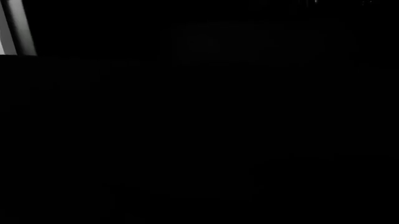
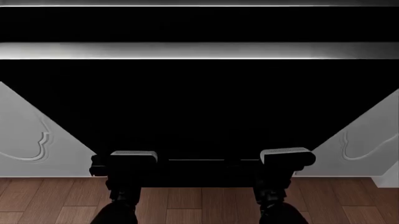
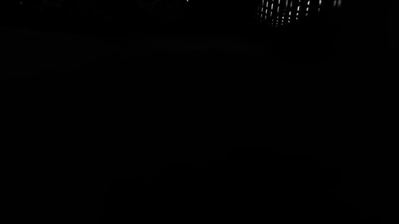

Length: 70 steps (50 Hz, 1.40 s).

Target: Close the dishwasher door

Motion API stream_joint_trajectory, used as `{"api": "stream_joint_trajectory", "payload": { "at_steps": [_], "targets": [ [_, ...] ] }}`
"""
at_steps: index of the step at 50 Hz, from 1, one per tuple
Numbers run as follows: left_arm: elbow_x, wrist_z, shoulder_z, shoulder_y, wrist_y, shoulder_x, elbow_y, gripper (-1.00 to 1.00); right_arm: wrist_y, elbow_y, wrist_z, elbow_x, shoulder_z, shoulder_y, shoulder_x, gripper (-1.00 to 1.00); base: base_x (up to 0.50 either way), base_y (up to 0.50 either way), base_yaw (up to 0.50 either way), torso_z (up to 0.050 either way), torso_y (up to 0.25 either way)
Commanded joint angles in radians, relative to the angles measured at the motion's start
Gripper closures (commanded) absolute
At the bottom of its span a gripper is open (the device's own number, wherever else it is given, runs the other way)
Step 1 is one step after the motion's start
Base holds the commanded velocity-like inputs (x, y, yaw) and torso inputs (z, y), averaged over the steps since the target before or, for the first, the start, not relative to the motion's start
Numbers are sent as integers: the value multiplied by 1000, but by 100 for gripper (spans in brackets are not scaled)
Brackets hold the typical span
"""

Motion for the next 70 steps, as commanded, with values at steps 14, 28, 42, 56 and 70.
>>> {"api": "stream_joint_trajectory", "payload": {
  "at_steps": [14, 28, 42, 56, 70],
  "targets": [
    [10, -16, -20, -52, -34, -15, 63, -100, 33, -88, 12, -34, 6, 70, 14, -100, 0, 0, 0, 0, 5],
    [12, -17, -17, -75, -40, -11, 49, -100, 42, -77, 11, -27, 10, 96, 12, -100, 0, 0, 0, 0, 4],
    [16, -14, -8, -104, -43, 0, 18, -100, 48, -66, 9, -18, 15, 116, 13, -100, 0, 0, 0, 0, 4],
    [19, -18, -1, -121, -55, 6, 13, -100, 55, -62, 9, -9, 21, 134, 16, -100, 0, 0, 0, 0, 3],
    [12, -14, 2, -139, -63, 9, 3, -100, 58, -51, 10, -11, 20, 148, 18, -100, 0, 0, 0, 0, 3]
  ]
}}
